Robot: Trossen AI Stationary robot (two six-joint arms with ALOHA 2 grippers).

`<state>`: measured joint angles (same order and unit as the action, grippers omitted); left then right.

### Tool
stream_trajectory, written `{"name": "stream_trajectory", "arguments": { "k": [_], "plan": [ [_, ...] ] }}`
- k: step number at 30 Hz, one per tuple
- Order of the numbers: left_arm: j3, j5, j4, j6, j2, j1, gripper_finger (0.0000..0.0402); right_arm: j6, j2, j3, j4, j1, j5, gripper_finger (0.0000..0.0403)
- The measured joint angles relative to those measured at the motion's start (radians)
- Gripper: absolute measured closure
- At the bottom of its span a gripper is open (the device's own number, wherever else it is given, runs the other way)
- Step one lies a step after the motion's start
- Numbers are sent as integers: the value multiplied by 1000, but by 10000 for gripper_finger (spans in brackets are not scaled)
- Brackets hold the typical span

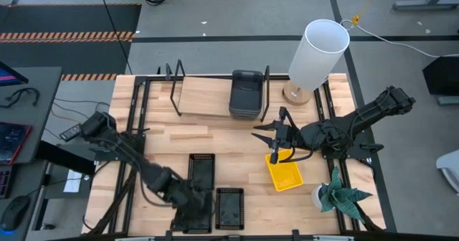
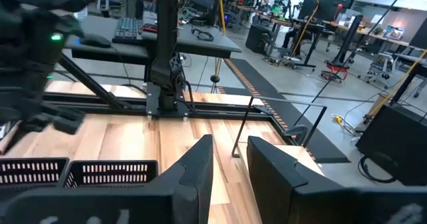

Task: Stack baskets on shelf by color
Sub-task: Stack the bottom left black bin on top of the top black bin

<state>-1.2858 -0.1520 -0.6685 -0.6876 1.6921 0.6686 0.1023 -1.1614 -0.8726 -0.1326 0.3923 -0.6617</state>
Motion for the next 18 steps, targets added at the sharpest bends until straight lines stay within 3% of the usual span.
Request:
{"name": "stream_trajectory", "arguments": {
  "k": [8, 18],
  "plan": [
    [-47, -1, -14, 1, 82, 96, 230, 4, 0, 0, 0, -10, 0, 305],
    [-77, 29, 8, -71, 113, 131, 230, 2, 0, 0, -16, -30, 0, 305]
  ]
}}
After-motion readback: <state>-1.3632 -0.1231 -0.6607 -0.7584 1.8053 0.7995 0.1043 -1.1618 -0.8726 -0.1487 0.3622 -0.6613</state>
